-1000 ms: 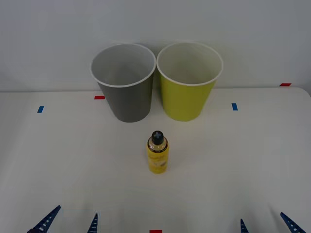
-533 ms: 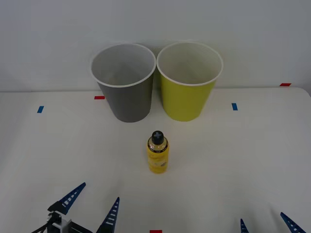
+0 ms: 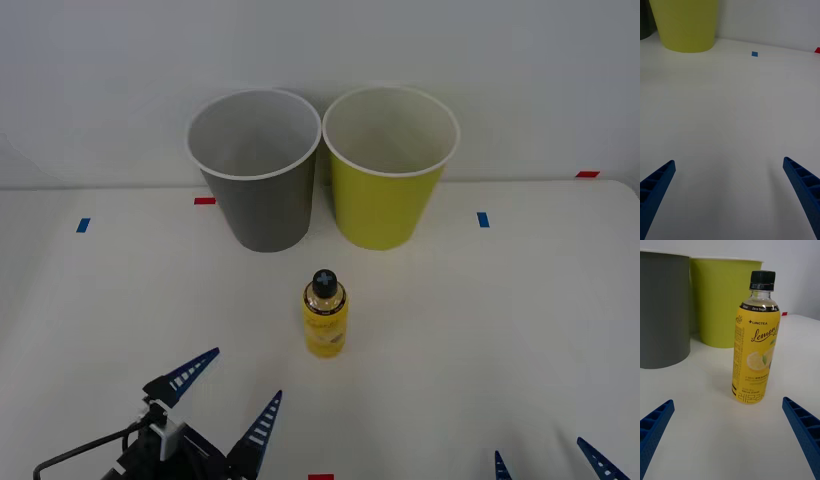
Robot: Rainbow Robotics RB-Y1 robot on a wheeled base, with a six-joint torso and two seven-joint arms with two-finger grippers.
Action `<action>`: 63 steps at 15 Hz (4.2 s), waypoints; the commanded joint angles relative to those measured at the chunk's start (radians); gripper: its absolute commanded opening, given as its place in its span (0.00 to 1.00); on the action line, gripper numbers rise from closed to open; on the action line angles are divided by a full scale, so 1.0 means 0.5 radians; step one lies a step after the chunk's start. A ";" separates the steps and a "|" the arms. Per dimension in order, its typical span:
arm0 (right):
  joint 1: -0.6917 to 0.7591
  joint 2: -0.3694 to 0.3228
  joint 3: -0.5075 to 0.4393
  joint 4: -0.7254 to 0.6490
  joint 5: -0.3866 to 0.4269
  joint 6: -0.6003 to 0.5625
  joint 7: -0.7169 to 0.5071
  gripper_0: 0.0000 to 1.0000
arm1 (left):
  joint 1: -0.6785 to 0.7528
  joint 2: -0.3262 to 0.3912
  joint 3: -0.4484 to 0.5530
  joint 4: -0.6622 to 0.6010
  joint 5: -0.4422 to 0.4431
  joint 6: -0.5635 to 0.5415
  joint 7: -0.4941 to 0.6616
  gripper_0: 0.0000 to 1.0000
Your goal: Put cans in the gray bin and PET bottles in the light green bin.
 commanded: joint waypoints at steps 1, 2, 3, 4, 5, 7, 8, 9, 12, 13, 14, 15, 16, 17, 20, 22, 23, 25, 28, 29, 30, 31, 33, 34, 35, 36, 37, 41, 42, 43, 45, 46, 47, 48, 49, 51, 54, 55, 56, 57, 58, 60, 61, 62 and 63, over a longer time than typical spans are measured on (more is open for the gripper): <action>0.000 0.000 0.000 0.000 0.000 0.000 0.000 1.00 | -0.128 0.008 -0.047 0.011 0.042 0.066 0.000 1.00; 0.000 0.000 0.000 0.000 0.000 0.000 0.000 1.00 | -0.171 0.008 -0.072 0.011 0.058 0.090 0.009 1.00; 0.000 0.000 0.000 0.000 0.000 0.000 0.000 1.00 | -0.213 0.005 -0.087 0.011 0.070 0.142 0.009 1.00; 0.000 0.000 0.000 0.000 0.000 0.000 0.000 1.00 | -0.287 -0.008 -0.105 0.011 0.088 0.207 0.003 1.00; 0.000 0.000 0.000 0.000 0.000 0.000 0.000 1.00 | -0.345 -0.023 -0.121 0.011 0.101 0.274 0.000 1.00; 0.000 0.000 0.000 0.000 0.000 0.000 0.000 1.00 | -0.413 -0.051 -0.136 0.011 0.122 0.369 0.009 1.00; 0.000 0.000 0.000 0.000 0.000 0.000 0.000 1.00 | -0.437 -0.069 -0.139 0.011 0.125 0.397 0.009 1.00; 0.000 0.000 0.000 0.000 0.000 0.000 0.000 1.00 | -0.447 -0.081 -0.142 0.011 0.125 0.418 0.009 1.00; 0.000 0.000 0.000 0.000 0.000 0.000 0.000 1.00 | -0.465 -0.106 -0.179 0.008 0.131 0.431 0.012 1.00; 0.000 0.000 0.000 0.000 0.000 0.000 0.000 1.00 | -0.474 -0.112 -0.197 0.008 0.131 0.431 0.009 1.00; 0.000 0.000 0.000 0.000 0.000 0.000 0.000 1.00 | -0.483 -0.121 -0.222 0.008 0.134 0.431 0.003 1.00; 0.000 0.000 0.000 0.000 0.000 0.000 0.000 1.00 | -0.499 -0.136 -0.228 0.008 0.138 0.431 0.012 1.00; 0.000 0.000 0.000 0.000 0.000 0.000 0.000 1.00 | -0.511 -0.143 -0.234 0.008 0.141 0.437 0.012 1.00; 0.000 0.000 0.000 0.000 0.000 0.000 0.000 1.00 | -0.526 -0.152 -0.237 0.008 0.141 0.467 0.009 1.00; 0.000 0.000 0.000 0.000 0.000 0.000 0.000 1.00 | -0.603 -0.195 -0.237 0.011 0.153 0.578 0.012 1.00; 0.000 0.000 0.000 0.000 0.000 0.000 0.000 1.00 | -0.646 -0.238 -0.243 0.008 0.153 0.670 0.006 1.00; 0.000 0.000 0.000 0.000 0.000 0.000 0.000 1.00 | -0.674 -0.262 -0.249 0.008 0.156 0.698 0.012 1.00; 0.000 0.000 0.000 0.000 0.000 0.000 0.000 1.00 | -0.695 -0.308 -0.256 0.008 0.156 0.731 0.015 1.00; 0.000 0.000 0.000 0.000 0.000 0.000 0.000 1.00 | -0.701 -0.406 -0.256 0.011 0.159 0.808 0.019 1.00; 0.000 0.000 0.000 0.000 0.000 0.000 0.000 1.00 | -0.710 -0.428 -0.253 0.011 0.162 0.829 0.019 1.00; 0.000 0.000 0.000 0.000 0.000 0.000 0.000 1.00 | -0.717 -0.431 -0.253 0.011 0.162 0.839 0.022 1.00; 0.000 0.000 0.000 0.000 0.000 0.000 0.000 1.00 | -0.735 -0.431 -0.253 0.011 0.162 0.857 0.022 1.00; 0.000 0.000 0.000 0.000 0.000 0.000 0.000 1.00 | -0.787 -0.422 -0.228 0.011 0.156 0.928 0.019 1.00; 0.000 0.000 0.000 0.000 0.000 0.000 0.000 1.00 | -0.806 -0.406 -0.225 0.008 0.156 0.931 0.022 1.00; 0.000 0.000 0.000 0.000 0.000 0.000 0.000 1.00 | -0.815 -0.397 -0.225 0.008 0.153 0.928 0.019 1.00; 0.000 0.000 0.000 0.000 0.000 0.000 0.000 1.00 | -0.830 -0.385 -0.225 0.011 0.153 0.931 0.019 1.00; 0.000 0.000 0.000 0.000 0.000 0.000 0.000 1.00 | -0.839 -0.379 -0.225 0.011 0.147 0.937 0.012 1.00; 0.000 0.000 0.000 0.000 0.000 0.000 0.000 1.00 | -0.849 -0.363 -0.225 0.011 0.138 0.940 0.009 1.00; 0.000 0.000 0.000 0.000 0.000 0.000 0.000 1.00 | -0.849 -0.370 -0.225 0.011 0.134 0.940 0.009 1.00; 0.000 0.000 0.000 0.000 0.000 0.000 0.000 1.00 | -0.849 -0.373 -0.225 0.011 0.134 0.940 0.006 0.86; 0.000 0.000 0.000 0.000 0.000 0.000 0.000 1.00 | -0.849 -0.370 -0.225 0.011 0.125 0.940 -0.009 0.18; 0.000 0.000 0.000 0.000 0.000 0.000 0.000 1.00 | -0.849 -0.363 -0.225 0.011 0.122 0.940 -0.015 0.13; 0.000 0.000 0.000 0.000 0.000 0.000 0.000 1.00 | -0.849 -0.360 -0.225 0.011 0.119 0.940 -0.018 0.12; 0.000 0.000 0.000 0.000 0.000 0.000 0.000 1.00 | -0.845 -0.351 -0.225 0.011 0.119 0.940 -0.021 0.12; 0.000 0.000 0.000 0.000 0.000 0.000 0.000 1.00 | -0.849 -0.342 -0.225 0.011 0.116 0.940 -0.021 0.11; 0.000 0.000 0.000 0.000 0.000 0.000 0.000 1.00 | -0.849 -0.327 -0.225 0.011 0.116 0.940 -0.021 0.10; 0.000 0.000 0.000 0.000 0.000 0.000 0.000 1.00 | -0.849 -0.287 -0.225 -0.056 0.141 1.044 -0.015 0.09; 0.000 0.000 0.000 0.000 0.000 0.000 0.000 1.00 | -0.845 -0.250 -0.210 -0.206 0.141 1.274 -0.021 0.08; 0.000 0.000 0.000 0.000 0.000 0.000 0.000 1.00 | -0.845 -0.210 -0.179 -0.363 0.144 1.501 -0.018 0.09; 0.000 0.000 0.000 0.000 0.000 0.000 0.000 1.00 | -0.845 -0.167 -0.133 -0.529 0.162 1.725 -0.021 0.09; 0.000 0.000 0.000 0.000 0.000 0.000 0.000 1.00 | -0.845 -0.136 -0.081 -0.642 0.220 1.876 -0.021 0.09; 0.000 0.000 0.000 0.000 0.000 0.000 0.000 1.00 | -0.849 -0.121 0.045 -0.780 0.432 2.051 -0.037 0.08; 0.000 0.000 0.000 0.000 0.000 0.000 0.000 1.00 | -0.855 -0.124 0.128 -0.838 0.536 2.146 -0.058 0.08; 0.000 0.000 0.000 0.000 0.000 0.000 0.000 1.00 | -0.870 -0.130 0.186 -0.878 0.604 2.228 -0.073 0.08; 0.000 0.000 0.000 0.000 0.000 0.000 0.000 1.00 | -0.904 -0.155 0.278 -0.946 0.696 2.391 -0.098 0.08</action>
